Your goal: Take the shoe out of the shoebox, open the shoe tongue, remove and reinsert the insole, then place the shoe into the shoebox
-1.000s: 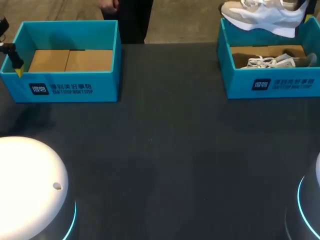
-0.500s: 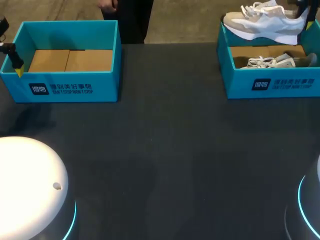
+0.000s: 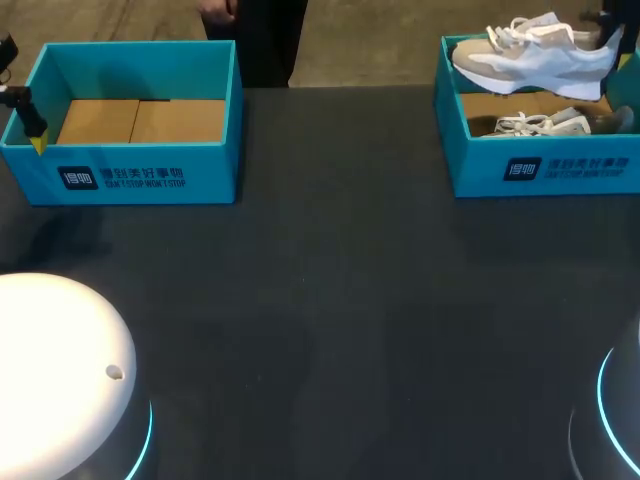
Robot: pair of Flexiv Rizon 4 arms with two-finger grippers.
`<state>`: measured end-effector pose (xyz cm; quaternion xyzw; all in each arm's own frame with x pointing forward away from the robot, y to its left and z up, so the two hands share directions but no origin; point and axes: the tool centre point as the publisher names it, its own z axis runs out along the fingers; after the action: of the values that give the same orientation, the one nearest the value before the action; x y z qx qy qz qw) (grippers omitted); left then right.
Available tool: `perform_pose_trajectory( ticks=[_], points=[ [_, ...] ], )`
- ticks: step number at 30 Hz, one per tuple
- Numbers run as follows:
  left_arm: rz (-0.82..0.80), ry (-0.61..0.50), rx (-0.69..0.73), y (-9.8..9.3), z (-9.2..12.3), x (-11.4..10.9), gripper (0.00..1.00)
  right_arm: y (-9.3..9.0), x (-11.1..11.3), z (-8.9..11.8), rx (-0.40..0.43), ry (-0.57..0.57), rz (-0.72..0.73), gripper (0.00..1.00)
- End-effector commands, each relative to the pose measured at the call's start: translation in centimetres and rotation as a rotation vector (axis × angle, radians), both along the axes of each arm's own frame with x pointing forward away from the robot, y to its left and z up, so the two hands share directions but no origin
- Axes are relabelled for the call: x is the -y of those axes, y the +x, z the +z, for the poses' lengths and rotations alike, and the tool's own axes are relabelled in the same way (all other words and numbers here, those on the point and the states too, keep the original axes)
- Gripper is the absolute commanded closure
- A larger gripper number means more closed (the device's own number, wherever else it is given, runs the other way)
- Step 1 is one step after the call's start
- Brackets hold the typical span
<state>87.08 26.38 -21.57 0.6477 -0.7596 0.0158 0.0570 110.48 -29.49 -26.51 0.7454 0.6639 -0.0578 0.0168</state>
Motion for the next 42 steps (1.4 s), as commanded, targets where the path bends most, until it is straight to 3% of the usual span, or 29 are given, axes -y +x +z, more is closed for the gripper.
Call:
perform_pose_trajectory(
  ticks=[1, 17, 31, 42],
  points=[
    [0.001, 0.002, 0.001, -0.1, 0.0, 0.0, 0.0, 0.8, 0.5, -0.6, -0.011, 0.009, -0.001, 1.0],
    [0.001, 0.002, 0.001, -0.1, 0.0, 0.0, 0.0, 3.9, 1.6, -0.9, 0.008, -0.015, 0.012, 1.0],
    [0.001, 0.002, 0.001, -0.1, 0.0, 0.0, 0.0, 3.7, 1.9, -1.0, 0.017, -0.001, -0.004, 1.0],
    [0.001, 0.002, 0.001, -0.1, 0.0, 0.0, 0.0, 4.4, 3.3, -1.7, 0.023, -0.01, -0.017, 1.0]
  ],
)
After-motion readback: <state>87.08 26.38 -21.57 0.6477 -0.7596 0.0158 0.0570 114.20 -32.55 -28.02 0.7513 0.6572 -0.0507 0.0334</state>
